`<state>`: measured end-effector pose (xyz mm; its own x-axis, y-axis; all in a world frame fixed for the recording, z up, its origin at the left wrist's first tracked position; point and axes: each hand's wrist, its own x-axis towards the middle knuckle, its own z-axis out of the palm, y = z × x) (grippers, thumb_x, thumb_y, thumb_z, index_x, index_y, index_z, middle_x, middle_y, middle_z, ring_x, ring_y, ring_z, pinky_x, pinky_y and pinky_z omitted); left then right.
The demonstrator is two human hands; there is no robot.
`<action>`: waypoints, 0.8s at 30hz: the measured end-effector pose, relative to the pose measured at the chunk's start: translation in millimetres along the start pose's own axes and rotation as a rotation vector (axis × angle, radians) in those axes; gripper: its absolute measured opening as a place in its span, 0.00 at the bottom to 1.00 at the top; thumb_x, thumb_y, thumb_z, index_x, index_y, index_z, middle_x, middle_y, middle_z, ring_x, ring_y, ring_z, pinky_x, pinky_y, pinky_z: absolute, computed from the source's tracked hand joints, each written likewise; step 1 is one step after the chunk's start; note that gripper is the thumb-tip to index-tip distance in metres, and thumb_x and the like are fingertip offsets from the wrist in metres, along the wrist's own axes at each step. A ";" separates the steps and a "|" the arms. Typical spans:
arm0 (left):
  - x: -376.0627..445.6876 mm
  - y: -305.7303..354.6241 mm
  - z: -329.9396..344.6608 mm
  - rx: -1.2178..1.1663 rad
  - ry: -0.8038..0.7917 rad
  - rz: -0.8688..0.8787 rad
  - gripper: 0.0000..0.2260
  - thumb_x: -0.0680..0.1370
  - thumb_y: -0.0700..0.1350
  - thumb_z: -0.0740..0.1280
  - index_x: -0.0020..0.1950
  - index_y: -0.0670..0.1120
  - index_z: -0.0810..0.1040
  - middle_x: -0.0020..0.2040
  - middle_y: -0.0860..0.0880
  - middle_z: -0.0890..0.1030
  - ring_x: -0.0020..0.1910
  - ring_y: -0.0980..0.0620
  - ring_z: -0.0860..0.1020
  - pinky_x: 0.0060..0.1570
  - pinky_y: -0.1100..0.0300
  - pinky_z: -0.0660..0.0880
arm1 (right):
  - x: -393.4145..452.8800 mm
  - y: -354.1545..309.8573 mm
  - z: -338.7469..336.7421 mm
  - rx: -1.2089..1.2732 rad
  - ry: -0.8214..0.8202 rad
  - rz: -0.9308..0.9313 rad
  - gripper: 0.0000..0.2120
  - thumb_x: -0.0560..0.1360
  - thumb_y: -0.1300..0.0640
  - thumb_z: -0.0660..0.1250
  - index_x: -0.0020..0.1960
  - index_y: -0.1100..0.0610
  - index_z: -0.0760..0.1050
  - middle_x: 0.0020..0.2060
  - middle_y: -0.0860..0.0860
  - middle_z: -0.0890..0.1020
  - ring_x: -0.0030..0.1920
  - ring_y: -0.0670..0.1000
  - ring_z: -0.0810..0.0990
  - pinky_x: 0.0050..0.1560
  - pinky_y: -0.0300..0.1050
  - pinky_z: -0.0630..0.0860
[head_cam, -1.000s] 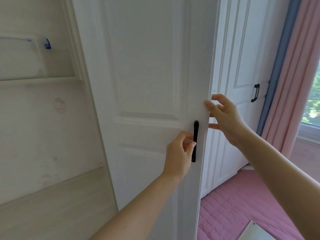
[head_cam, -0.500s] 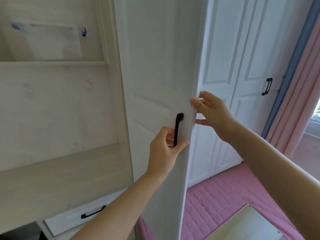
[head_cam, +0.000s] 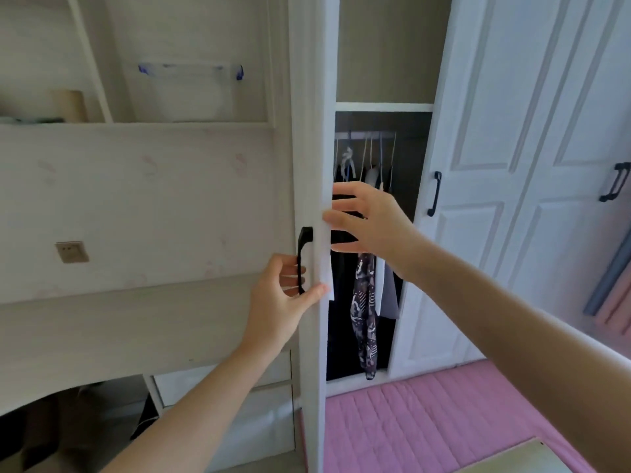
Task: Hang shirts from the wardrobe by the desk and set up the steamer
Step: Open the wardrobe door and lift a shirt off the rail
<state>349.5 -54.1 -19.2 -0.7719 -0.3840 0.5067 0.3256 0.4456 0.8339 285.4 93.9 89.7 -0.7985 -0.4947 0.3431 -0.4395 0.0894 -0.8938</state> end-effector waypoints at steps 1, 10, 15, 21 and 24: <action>-1.1 0.8 -4.3 0.002 0.010 -0.013 0.17 0.68 0.46 0.78 0.52 0.50 0.76 0.46 0.56 0.82 0.43 0.61 0.80 0.45 0.70 0.75 | 1.1 -0.7 4.3 -0.003 -0.005 -0.015 0.19 0.75 0.55 0.70 0.65 0.49 0.72 0.56 0.49 0.80 0.55 0.47 0.81 0.45 0.45 0.83; -13.6 -2.5 -23.6 0.038 0.108 -0.099 0.20 0.70 0.48 0.76 0.60 0.53 0.77 0.52 0.58 0.82 0.51 0.60 0.80 0.54 0.57 0.78 | 10.7 1.5 36.5 -0.018 -0.008 -0.079 0.20 0.74 0.52 0.71 0.64 0.46 0.71 0.55 0.45 0.78 0.48 0.43 0.80 0.46 0.46 0.83; -22.9 5.7 -11.5 0.086 0.230 -0.073 0.21 0.73 0.47 0.73 0.64 0.53 0.76 0.53 0.61 0.81 0.54 0.62 0.79 0.52 0.65 0.77 | 13.8 3.5 31.6 0.017 -0.051 -0.090 0.19 0.74 0.53 0.71 0.63 0.50 0.74 0.56 0.45 0.79 0.48 0.43 0.82 0.48 0.46 0.83; -29.3 15.6 13.7 0.193 0.456 0.025 0.22 0.73 0.41 0.71 0.65 0.52 0.71 0.57 0.61 0.74 0.57 0.59 0.74 0.57 0.56 0.75 | 14.2 21.0 11.3 -0.040 -0.110 -0.096 0.17 0.76 0.53 0.67 0.64 0.51 0.73 0.56 0.42 0.78 0.54 0.42 0.80 0.56 0.49 0.80; -28.8 19.1 23.9 0.338 0.534 0.201 0.25 0.71 0.37 0.72 0.67 0.45 0.69 0.61 0.53 0.72 0.61 0.51 0.71 0.61 0.56 0.70 | 16.4 37.8 -7.4 -0.071 -0.104 -0.058 0.16 0.78 0.54 0.64 0.65 0.52 0.73 0.57 0.43 0.79 0.56 0.42 0.78 0.60 0.50 0.77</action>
<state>365.0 -15.2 -23.1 -0.3090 -0.5760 0.7568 0.1784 0.7465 0.6410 252.7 95.6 63.7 -0.7257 -0.5873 0.3584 -0.5146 0.1174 -0.8494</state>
